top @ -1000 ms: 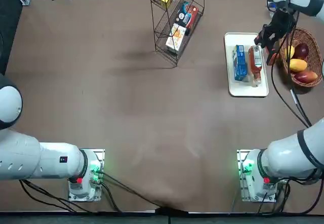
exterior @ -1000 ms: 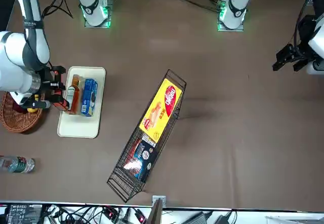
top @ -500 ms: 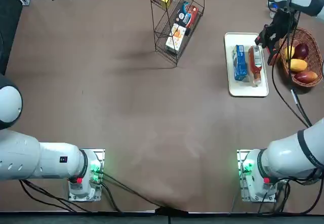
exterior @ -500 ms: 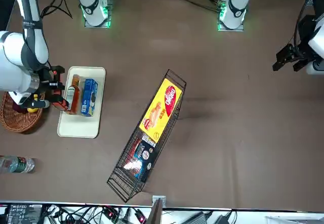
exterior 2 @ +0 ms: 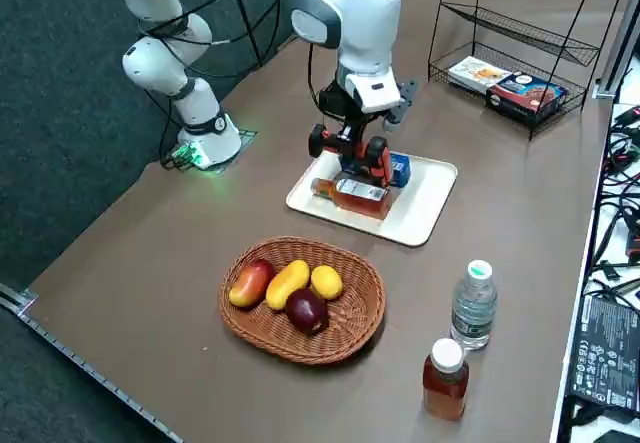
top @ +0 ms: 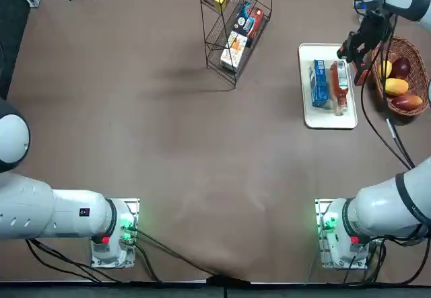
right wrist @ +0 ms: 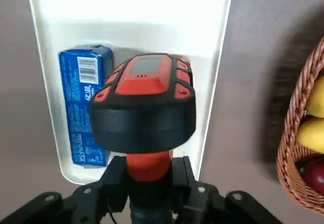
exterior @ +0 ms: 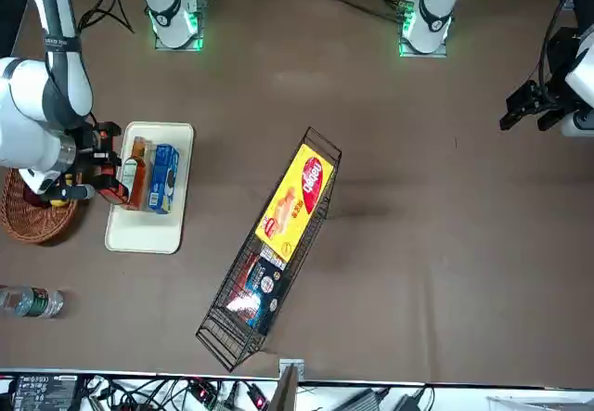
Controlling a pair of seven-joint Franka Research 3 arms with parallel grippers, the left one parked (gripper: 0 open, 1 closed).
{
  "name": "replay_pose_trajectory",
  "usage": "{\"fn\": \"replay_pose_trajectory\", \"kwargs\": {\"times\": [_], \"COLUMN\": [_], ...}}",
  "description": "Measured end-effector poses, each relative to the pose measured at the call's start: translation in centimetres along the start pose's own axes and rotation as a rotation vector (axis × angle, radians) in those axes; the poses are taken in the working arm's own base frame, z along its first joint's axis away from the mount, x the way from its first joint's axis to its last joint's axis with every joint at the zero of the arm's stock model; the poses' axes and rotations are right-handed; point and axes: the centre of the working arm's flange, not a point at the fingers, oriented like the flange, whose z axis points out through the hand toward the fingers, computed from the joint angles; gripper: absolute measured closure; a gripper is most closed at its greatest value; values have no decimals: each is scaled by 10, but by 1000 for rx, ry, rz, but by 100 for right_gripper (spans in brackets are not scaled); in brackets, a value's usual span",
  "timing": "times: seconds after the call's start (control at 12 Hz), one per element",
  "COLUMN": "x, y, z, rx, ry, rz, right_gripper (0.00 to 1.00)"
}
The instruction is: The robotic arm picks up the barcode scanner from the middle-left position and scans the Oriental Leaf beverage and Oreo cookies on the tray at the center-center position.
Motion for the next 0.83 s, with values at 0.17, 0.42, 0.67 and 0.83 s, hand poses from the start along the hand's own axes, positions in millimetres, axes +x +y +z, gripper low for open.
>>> {"fn": "replay_pose_trajectory", "kwargs": {"times": [0.17,0.42,0.67,0.83], "x": [4,10,14,16], "y": [-10,-31,-54,-71], "z": [-11,-28,-32,-36], "rx": [-5,0,46,52], "ry": [23,57,74,85], "rz": [-16,-44,-59,-81], "right_gripper": [57,57,57,57]}}
